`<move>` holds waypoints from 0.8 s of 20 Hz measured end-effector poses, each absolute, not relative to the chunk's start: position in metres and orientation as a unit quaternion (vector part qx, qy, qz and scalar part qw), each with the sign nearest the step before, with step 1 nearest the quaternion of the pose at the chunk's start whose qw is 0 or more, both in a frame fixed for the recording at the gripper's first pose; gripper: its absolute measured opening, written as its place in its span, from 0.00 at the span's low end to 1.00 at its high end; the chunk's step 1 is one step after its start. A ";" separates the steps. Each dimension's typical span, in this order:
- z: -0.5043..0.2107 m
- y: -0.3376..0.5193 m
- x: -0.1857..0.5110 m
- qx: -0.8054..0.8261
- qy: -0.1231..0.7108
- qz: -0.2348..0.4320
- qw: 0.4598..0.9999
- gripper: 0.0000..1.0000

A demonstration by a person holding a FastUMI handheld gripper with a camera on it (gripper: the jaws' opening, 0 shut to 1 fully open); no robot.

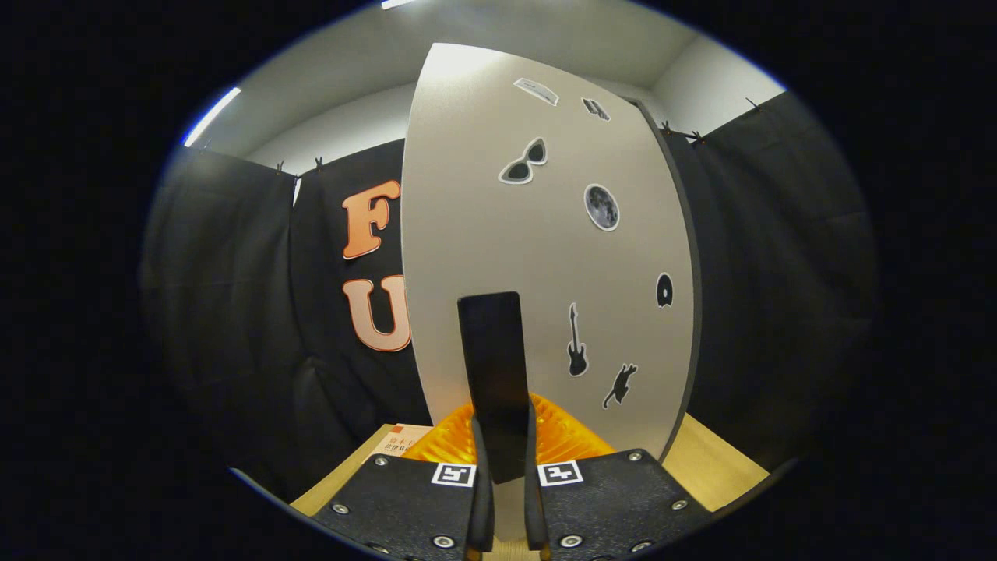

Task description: Open the shoe cabinet door, grab the shoes and put them into the shoe cabinet, then close the shoe cabinet door.

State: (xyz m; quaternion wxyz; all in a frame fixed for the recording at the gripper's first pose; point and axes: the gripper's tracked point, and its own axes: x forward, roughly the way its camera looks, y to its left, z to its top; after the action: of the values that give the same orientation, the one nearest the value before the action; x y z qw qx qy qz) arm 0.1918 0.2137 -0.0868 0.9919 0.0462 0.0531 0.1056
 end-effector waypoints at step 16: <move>-0.085 0.120 0.157 0.062 0.040 0.101 0.992 0.14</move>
State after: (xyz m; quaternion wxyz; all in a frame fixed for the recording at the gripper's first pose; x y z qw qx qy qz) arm 0.1567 0.1205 -0.0847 0.9922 0.0615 0.0405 0.1007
